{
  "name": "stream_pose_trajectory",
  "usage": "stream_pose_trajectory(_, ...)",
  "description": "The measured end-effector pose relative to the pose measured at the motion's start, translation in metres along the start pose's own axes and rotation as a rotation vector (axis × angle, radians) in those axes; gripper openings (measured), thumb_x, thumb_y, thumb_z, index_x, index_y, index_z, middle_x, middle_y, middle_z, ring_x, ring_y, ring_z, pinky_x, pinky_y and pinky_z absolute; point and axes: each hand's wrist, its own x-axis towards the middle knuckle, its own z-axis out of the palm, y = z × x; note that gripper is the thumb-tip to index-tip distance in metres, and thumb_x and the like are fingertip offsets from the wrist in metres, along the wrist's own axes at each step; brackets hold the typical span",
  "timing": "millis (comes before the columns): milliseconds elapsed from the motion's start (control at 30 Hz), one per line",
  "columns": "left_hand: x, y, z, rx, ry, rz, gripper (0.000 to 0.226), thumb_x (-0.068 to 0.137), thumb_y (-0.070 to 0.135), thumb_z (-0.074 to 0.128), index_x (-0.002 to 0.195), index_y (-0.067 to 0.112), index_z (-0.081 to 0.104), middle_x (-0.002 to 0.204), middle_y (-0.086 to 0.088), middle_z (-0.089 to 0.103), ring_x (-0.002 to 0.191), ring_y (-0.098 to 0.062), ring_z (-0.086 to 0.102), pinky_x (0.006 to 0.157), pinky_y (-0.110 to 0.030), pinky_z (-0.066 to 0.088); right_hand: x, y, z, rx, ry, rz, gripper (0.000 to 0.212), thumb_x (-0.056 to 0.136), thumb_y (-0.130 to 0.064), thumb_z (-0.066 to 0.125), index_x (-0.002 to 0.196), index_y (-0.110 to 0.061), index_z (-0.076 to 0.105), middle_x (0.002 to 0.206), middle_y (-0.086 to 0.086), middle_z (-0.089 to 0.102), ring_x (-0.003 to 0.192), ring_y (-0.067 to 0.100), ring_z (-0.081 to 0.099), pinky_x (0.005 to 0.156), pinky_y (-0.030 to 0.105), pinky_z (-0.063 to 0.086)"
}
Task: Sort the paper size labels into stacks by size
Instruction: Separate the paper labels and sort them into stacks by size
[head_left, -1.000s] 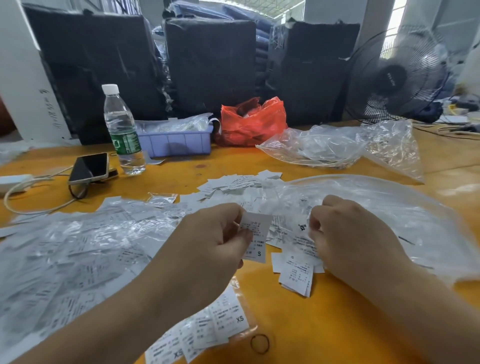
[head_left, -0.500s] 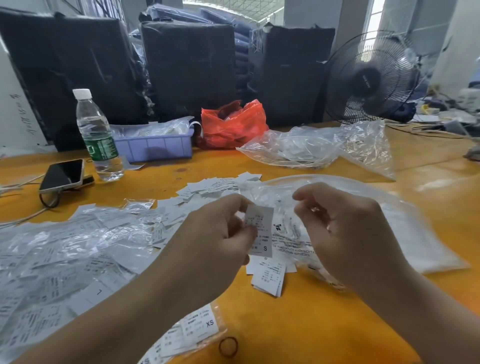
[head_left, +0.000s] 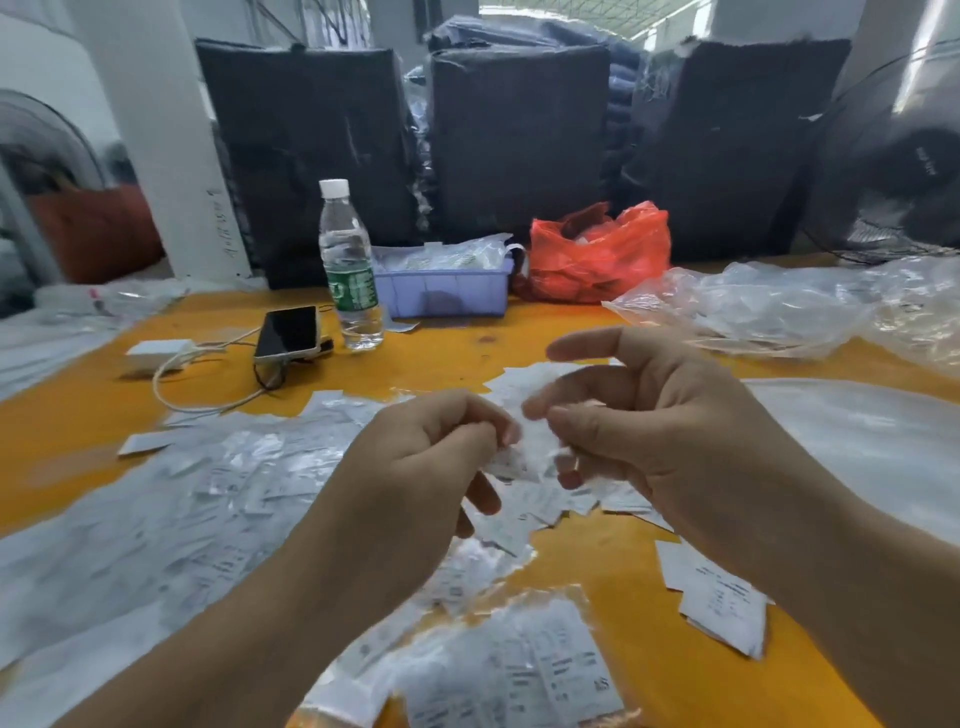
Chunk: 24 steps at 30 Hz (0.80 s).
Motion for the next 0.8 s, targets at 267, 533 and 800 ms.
stream_pose_trajectory(267,-0.009,-0.028,-0.032,-0.149,-0.087,-0.013,0.025,0.084,0.038,0.057,0.087,0.019,0.073,0.078,-0.002,0.072,0.070,-0.013,0.065,0.058,-0.022,0.051,0.017,0.031,0.038,0.025,-0.115,0.045,0.049,0.062,-0.009,0.086,0.106,-0.020,0.066,0.095,0.000,0.072,0.059,0.023,0.067,0.055,0.027,0.054)
stream_pose_trajectory(533,-0.012,-0.033,-0.021,-0.130,-0.017,0.017,0.014,0.079,0.034,0.064,0.077,0.022,0.071,0.065,0.005,0.066,0.061,-0.010,0.063,0.058,-0.020,0.050,0.006,0.044,0.031,0.176,-0.111,0.221,0.035,0.064,-0.021,0.078,0.098,-0.018,0.072,0.084,0.008,0.070,0.061,0.031,0.066,0.059,0.033,0.055)
stream_pose_trajectory(800,-0.017,-0.026,-0.017,-0.020,-0.044,0.059,0.027,0.069,0.049,0.070,0.081,0.025,0.070,0.074,-0.016,0.062,0.072,-0.038,0.059,0.068,-0.054,0.052,0.007,0.043,0.023,0.222,-0.162,0.299,0.025,0.063,-0.009,0.077,0.088,-0.010,0.076,0.072,0.013,0.065,0.051,0.019,0.059,0.046,0.027,0.050)
